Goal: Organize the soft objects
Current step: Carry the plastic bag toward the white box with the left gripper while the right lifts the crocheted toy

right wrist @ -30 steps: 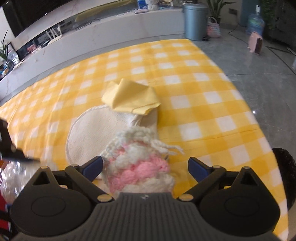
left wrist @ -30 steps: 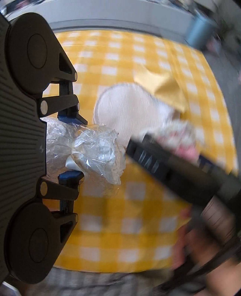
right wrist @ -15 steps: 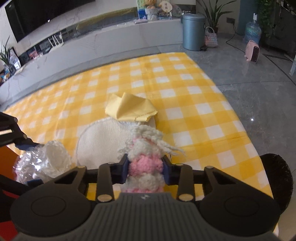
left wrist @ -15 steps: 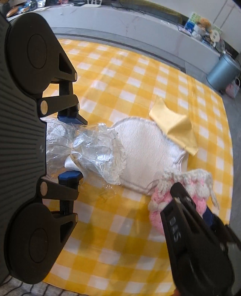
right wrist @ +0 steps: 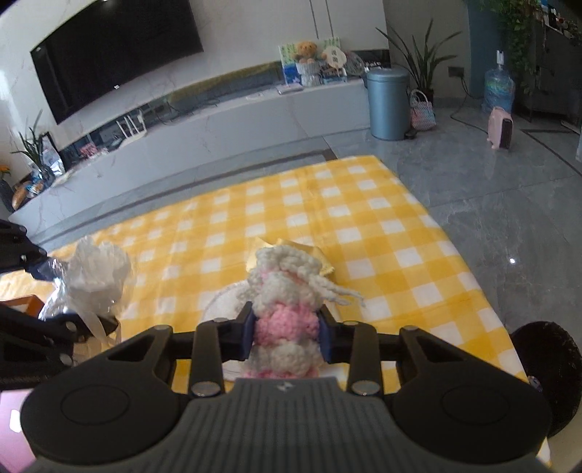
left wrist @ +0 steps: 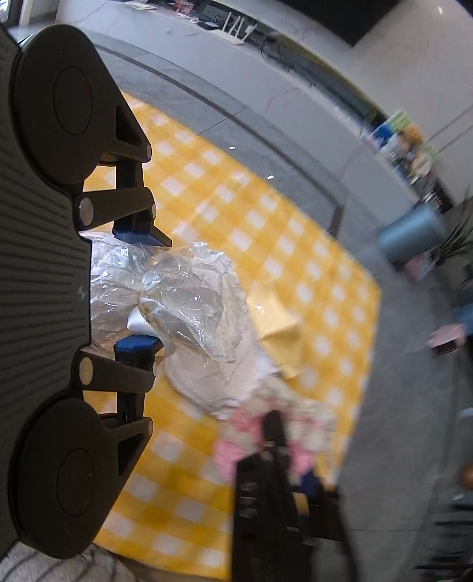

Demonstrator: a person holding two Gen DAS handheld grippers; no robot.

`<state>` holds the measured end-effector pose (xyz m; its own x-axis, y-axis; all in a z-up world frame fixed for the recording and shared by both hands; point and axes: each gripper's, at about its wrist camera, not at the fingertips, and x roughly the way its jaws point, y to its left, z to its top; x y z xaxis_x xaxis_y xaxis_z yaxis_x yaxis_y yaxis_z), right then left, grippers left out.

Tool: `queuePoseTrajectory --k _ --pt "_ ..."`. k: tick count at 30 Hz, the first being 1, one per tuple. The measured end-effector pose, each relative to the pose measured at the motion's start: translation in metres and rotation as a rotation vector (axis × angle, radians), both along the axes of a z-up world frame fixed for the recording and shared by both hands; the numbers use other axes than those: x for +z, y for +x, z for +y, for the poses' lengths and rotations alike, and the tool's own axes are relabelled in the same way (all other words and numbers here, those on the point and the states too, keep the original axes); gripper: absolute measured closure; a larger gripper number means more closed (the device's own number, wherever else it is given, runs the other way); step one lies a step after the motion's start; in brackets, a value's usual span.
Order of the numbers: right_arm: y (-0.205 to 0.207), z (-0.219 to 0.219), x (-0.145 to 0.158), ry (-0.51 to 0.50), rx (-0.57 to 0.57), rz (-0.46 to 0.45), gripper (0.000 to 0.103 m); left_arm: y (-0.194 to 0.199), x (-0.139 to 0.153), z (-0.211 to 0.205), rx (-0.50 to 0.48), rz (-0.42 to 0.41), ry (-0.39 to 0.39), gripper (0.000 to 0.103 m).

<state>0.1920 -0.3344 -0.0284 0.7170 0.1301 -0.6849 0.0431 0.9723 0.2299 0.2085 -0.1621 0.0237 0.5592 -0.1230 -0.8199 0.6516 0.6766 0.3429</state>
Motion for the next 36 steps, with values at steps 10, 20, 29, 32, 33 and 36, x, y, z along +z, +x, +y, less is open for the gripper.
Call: queuePoseTrajectory --k 10,20,29,32,33,36 --pt "-0.025 0.035 0.046 0.160 0.089 -0.149 0.069 -0.037 0.081 0.093 0.241 -0.109 -0.273 0.050" --pt "-0.055 0.094 0.083 0.218 0.231 -0.254 0.069 -0.079 0.080 0.188 0.435 -0.205 -0.472 0.050" --pt "-0.072 0.149 0.081 0.144 0.356 -0.238 0.069 -0.087 0.031 0.194 0.378 -0.357 -0.115 0.050" --pt "-0.076 0.164 0.085 0.155 0.378 -0.256 0.069 -0.081 0.009 0.195 0.327 -0.357 -0.056 0.050" --pt "-0.077 0.169 0.086 0.158 0.386 -0.262 0.069 -0.078 0.002 0.195 0.314 -0.352 -0.038 0.050" --pt "-0.077 0.184 0.090 0.162 0.403 -0.279 0.069 -0.076 -0.023 0.192 0.238 -0.375 0.065 0.050"
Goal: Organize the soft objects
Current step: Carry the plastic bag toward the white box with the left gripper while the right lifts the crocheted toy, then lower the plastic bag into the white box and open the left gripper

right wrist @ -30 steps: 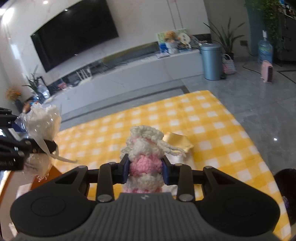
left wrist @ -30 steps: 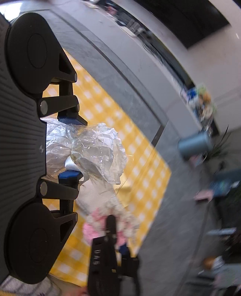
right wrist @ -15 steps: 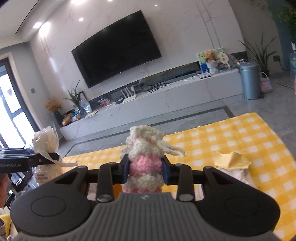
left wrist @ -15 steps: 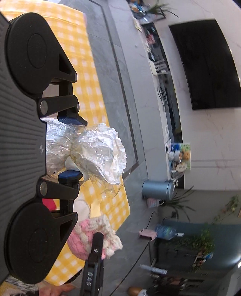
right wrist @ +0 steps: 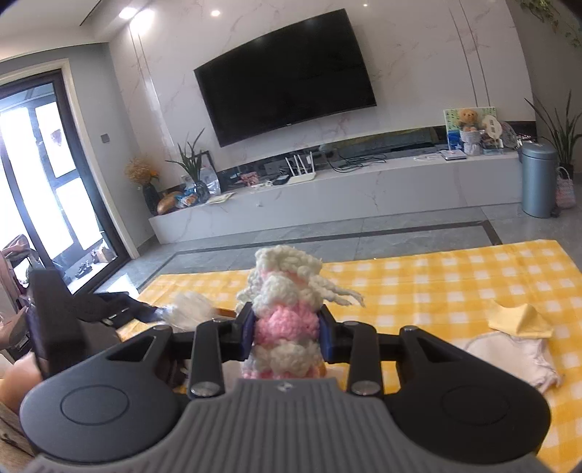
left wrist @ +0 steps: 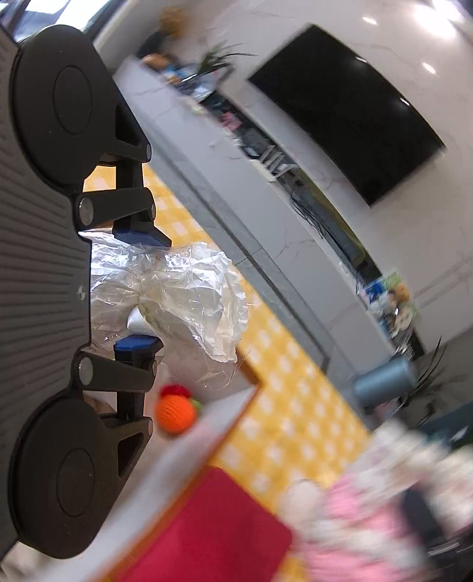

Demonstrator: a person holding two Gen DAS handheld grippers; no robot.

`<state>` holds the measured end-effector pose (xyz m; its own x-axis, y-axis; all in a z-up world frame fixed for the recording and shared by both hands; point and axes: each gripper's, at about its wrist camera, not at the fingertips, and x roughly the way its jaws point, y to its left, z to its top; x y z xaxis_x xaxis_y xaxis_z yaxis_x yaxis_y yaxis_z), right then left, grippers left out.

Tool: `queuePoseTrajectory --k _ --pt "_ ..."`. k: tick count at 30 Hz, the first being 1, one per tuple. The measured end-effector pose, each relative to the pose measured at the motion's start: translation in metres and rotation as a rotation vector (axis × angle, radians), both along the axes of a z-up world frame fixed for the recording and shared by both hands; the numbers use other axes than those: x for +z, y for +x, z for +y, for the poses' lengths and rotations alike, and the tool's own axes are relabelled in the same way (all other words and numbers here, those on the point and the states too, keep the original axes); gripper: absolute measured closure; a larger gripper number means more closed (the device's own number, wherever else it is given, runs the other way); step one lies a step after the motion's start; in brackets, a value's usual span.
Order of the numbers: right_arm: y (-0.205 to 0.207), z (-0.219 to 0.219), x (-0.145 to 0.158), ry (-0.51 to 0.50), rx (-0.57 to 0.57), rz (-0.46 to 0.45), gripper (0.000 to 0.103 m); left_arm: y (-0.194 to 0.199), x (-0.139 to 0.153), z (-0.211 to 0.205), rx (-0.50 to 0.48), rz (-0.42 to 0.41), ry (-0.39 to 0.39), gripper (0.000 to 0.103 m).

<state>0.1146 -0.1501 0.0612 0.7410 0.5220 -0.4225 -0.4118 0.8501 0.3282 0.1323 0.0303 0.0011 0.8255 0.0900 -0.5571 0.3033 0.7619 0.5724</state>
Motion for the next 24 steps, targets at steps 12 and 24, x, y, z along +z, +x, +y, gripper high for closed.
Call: queuePoseTrajectory --k 12,24 --pt "0.015 0.030 -0.025 -0.034 0.031 0.065 0.069 0.015 -0.044 0.012 -0.032 0.057 0.083 0.030" --pt "0.012 0.032 -0.019 -0.048 0.024 0.056 0.072 -0.011 0.020 0.075 -0.002 0.033 -0.436 0.004"
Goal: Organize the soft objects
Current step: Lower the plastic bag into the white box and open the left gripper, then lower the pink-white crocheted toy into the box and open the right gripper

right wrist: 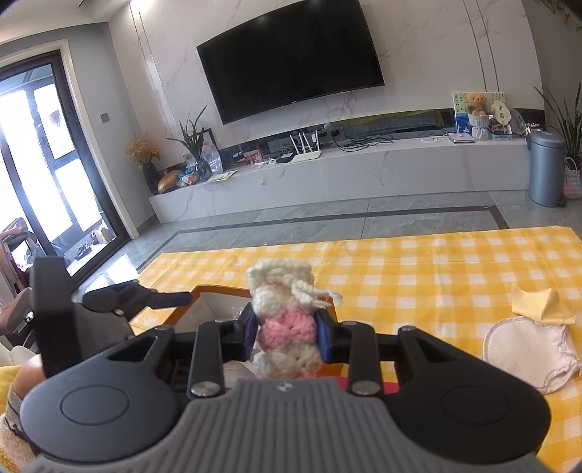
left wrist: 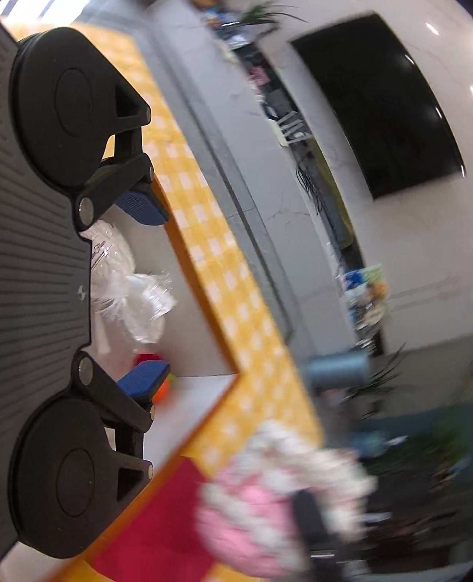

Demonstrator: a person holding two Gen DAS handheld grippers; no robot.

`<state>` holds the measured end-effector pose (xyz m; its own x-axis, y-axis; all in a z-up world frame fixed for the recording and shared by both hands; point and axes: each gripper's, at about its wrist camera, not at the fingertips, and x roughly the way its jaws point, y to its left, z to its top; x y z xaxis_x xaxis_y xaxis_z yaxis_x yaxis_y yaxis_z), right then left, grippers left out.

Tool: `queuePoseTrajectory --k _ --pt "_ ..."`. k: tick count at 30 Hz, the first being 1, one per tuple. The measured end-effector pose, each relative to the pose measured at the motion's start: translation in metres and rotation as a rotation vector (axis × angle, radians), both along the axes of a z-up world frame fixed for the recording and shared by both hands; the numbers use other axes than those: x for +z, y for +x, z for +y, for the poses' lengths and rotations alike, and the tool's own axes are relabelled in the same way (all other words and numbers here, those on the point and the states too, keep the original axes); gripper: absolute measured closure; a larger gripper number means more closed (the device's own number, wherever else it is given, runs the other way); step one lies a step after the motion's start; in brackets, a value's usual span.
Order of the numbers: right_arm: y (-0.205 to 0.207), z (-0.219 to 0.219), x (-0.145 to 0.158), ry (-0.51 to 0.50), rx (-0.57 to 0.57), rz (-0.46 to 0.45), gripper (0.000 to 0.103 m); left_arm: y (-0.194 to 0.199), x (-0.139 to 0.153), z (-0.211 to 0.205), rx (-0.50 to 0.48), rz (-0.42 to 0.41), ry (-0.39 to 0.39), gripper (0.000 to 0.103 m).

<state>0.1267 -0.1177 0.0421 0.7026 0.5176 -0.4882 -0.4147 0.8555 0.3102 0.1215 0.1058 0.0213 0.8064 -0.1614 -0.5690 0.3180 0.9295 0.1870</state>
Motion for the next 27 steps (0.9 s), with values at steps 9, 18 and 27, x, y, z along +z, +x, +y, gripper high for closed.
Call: queuePoseTrajectory --k 9,18,27 --pt "0.004 0.045 -0.005 -0.082 0.002 0.016 0.076 0.001 0.022 0.047 0.172 -0.009 -0.147 0.004" --pt "0.049 0.111 -0.034 -0.227 -0.033 0.094 0.076 0.003 0.033 0.076 0.288 -0.035 -0.214 0.004" --pt "0.098 0.164 -0.088 -0.266 -0.032 0.284 0.076 0.003 0.031 0.085 0.346 -0.048 -0.165 0.005"
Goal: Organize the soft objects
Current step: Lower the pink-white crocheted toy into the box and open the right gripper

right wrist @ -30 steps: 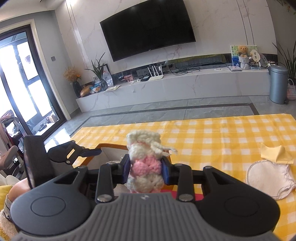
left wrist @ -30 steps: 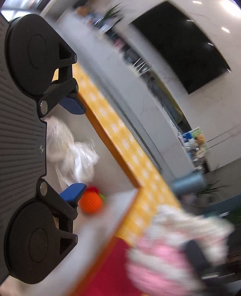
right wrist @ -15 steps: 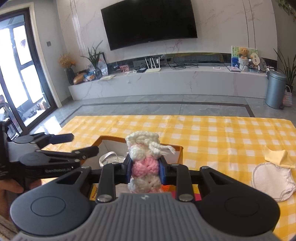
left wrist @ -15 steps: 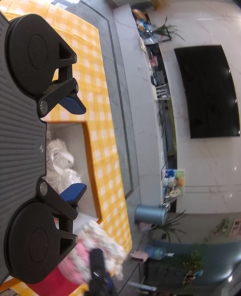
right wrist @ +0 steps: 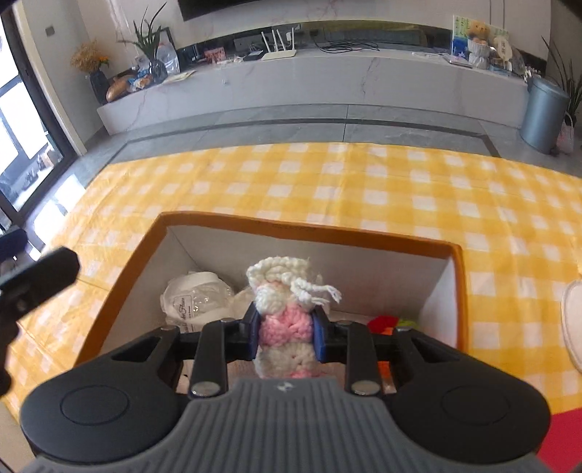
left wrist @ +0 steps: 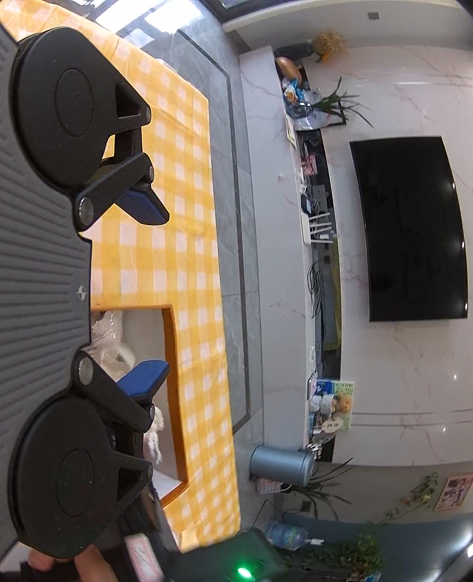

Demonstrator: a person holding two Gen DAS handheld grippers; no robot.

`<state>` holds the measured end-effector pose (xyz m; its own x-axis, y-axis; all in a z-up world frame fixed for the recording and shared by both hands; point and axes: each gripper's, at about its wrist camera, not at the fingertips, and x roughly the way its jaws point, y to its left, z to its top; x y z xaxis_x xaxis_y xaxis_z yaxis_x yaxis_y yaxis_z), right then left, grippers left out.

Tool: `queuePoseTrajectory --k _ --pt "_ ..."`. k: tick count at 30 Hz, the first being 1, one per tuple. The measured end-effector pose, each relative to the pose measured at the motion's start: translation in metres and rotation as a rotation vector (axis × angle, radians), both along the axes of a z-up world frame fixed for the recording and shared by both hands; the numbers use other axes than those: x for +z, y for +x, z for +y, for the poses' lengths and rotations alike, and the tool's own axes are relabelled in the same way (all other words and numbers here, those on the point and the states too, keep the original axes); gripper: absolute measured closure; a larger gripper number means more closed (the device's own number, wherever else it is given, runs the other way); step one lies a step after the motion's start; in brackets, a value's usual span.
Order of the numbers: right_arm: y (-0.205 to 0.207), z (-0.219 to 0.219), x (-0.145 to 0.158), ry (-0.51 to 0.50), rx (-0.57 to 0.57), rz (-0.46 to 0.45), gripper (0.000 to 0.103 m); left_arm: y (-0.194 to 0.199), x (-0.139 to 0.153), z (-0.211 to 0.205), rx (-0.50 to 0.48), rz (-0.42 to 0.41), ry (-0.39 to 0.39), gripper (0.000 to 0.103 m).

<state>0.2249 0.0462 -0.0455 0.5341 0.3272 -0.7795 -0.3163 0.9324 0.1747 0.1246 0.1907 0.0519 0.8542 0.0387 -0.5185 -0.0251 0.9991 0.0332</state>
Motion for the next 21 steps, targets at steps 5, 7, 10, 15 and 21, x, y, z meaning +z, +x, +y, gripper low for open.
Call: queuePoseTrajectory --k 5,7,10,15,21 --pt "-0.004 0.004 0.002 -0.093 0.007 -0.027 0.077 -0.001 0.001 0.005 -0.019 -0.004 -0.051 0.005" --pt "-0.011 -0.002 0.014 -0.151 0.010 -0.082 0.077 -0.001 0.001 0.004 -0.014 -0.004 -0.039 0.005" --pt "-0.018 -0.007 0.028 -0.237 0.022 -0.149 0.077 0.000 0.000 0.003 -0.004 0.001 -0.035 0.005" --pt "-0.020 0.011 0.011 -0.394 0.083 -0.161 0.077 0.000 -0.001 0.003 -0.006 0.008 -0.036 0.005" --pt "-0.027 0.026 0.002 -0.366 0.134 -0.146 0.062 0.004 -0.002 0.005 0.005 0.030 -0.004 0.005"
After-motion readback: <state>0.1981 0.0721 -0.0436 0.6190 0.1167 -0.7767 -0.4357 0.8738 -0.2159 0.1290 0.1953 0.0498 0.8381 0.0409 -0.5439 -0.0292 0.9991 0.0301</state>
